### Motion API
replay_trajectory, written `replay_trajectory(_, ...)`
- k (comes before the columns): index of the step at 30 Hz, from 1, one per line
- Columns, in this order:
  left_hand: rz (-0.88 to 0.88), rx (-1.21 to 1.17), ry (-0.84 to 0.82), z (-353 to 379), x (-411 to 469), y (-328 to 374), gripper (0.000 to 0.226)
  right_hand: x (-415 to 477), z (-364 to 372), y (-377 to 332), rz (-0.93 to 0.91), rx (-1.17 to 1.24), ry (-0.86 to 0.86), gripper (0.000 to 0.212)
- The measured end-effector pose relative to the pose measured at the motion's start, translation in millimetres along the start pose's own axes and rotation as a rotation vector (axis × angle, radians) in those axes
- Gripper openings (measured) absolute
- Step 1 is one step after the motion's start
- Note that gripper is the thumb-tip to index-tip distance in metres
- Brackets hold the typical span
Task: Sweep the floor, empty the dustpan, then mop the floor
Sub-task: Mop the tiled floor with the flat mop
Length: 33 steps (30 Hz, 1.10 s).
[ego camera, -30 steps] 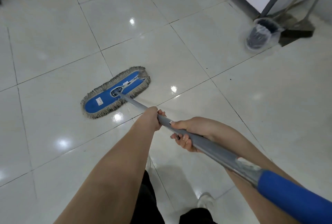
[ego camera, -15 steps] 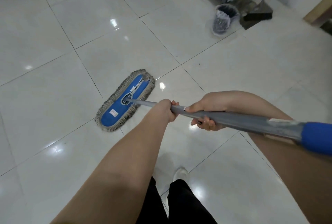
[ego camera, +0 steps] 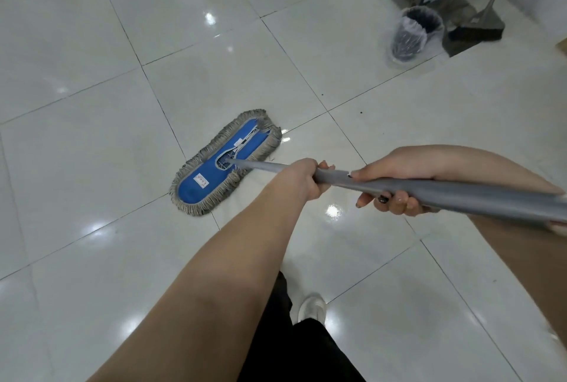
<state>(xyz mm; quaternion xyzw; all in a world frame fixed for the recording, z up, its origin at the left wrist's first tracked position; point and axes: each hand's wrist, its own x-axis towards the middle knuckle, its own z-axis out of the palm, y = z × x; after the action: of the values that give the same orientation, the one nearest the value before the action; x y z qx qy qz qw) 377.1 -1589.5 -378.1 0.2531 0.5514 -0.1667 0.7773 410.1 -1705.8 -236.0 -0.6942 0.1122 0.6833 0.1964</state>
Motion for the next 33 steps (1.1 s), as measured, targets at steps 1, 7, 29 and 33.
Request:
replay_trajectory(1, 0.000, 0.005, 0.004, 0.1, 2.0, 10.9, 0.029, -0.3, -3.1, -11.4, 0.002, -0.006, 0.007, 0.042)
replay_trajectory(7, -0.013, 0.036, 0.017, -3.1, 29.9, 69.8, 0.028, 26.2, -17.2, -64.4, -0.007, 0.055, -0.008, 0.043)
replay_trajectory(29, 0.187, 0.008, 0.185, -25.9, 142.5, 246.4, 0.025, 118.9, -49.6, -225.8, -0.089, 0.459, -0.231, 0.035)
replay_trajectory(33, 0.181, 0.003, 0.206, -19.0, 137.5, 227.7, 0.027, 117.5, -50.2, -207.9, -0.112, 0.411, -0.240, 0.036)
